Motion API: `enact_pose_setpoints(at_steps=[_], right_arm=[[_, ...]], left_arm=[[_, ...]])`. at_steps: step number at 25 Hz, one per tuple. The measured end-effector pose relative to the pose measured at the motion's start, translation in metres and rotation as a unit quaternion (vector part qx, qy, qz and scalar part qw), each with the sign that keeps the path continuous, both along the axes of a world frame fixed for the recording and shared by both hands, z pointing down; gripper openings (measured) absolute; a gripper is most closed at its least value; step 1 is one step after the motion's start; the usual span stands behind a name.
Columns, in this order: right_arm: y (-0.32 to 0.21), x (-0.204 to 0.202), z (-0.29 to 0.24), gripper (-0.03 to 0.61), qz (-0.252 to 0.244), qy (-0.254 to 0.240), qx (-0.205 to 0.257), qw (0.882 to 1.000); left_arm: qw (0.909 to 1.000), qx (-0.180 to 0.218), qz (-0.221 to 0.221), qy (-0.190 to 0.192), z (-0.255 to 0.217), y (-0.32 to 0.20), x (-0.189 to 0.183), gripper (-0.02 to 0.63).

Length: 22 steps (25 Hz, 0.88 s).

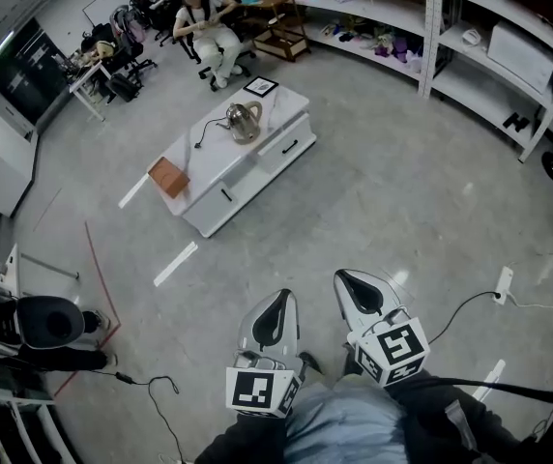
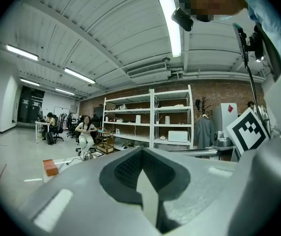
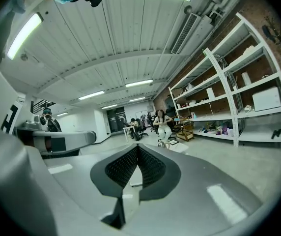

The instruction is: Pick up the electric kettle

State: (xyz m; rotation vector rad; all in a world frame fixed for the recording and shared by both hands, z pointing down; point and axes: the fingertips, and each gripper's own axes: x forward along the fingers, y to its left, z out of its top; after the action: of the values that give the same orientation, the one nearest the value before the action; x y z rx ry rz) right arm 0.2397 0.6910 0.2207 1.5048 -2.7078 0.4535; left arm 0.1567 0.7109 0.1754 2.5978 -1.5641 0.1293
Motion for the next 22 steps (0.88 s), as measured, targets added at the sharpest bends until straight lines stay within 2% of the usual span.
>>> enact_pose_setpoints(at_steps=[11, 22], right_arm=[[-0.038, -0.034, 0.015, 0.026, -0.043, 0.017, -0.009, 0.999], [-0.126, -0.102, 0.015, 0.026, -0.067, 0.033, -0.018, 0.997]], left_arm=[[0.9995, -0.022, -0.017, 0.016, 0.021, -0.042, -0.018, 0.001], [0.9987, -0.013, -0.026, 0.042, 0.018, -0.134, -0.081, 0.001]])
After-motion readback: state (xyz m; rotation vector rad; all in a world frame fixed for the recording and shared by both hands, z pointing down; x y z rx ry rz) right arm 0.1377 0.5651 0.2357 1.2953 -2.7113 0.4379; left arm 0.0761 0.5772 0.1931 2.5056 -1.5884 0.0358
